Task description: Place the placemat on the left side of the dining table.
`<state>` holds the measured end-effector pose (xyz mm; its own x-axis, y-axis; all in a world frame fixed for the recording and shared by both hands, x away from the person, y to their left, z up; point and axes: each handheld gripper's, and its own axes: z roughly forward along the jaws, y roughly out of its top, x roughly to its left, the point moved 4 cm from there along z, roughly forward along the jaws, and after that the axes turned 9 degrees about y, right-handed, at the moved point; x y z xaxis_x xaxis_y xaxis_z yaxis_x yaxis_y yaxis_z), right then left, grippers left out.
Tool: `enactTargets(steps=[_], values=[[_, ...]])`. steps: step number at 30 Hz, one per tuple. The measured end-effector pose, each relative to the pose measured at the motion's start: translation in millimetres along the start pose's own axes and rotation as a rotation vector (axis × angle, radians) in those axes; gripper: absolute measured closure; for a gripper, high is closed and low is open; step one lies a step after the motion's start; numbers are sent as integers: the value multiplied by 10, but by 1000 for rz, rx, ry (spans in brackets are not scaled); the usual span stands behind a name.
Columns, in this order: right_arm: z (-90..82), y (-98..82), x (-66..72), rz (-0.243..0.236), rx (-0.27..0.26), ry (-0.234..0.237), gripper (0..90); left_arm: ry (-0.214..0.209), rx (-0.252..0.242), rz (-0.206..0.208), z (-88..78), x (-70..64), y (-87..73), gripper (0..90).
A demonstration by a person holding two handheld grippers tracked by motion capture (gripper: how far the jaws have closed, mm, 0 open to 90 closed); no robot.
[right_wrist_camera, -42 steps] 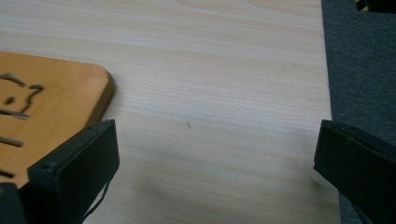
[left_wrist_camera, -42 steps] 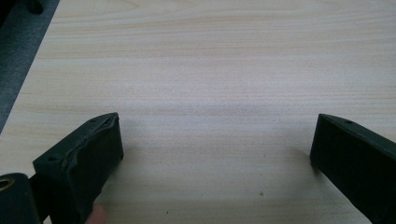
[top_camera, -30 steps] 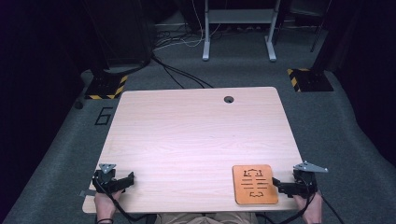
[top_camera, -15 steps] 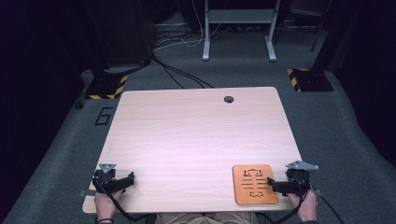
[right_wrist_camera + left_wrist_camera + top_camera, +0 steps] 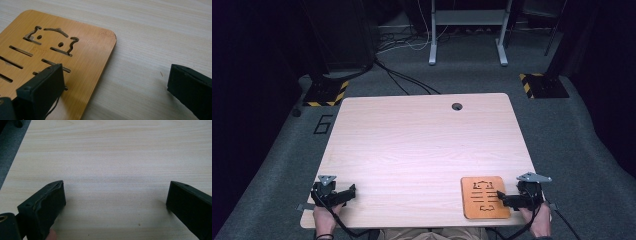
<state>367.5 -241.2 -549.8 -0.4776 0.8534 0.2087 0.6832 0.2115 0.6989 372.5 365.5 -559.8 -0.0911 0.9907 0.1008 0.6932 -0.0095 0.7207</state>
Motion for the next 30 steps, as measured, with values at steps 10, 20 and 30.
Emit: enactTargets(steps=[10,20,30], values=[[-22,-27,-58,16,-4,10,3,0,0,-1,2,-2,1,22],[-54,-51,-120,19,-11,5,0,-1,1,0,2,-2,2,22],[-105,-83,-194,20,-16,-1,0,-1,1,-1,2,-3,2,22]])
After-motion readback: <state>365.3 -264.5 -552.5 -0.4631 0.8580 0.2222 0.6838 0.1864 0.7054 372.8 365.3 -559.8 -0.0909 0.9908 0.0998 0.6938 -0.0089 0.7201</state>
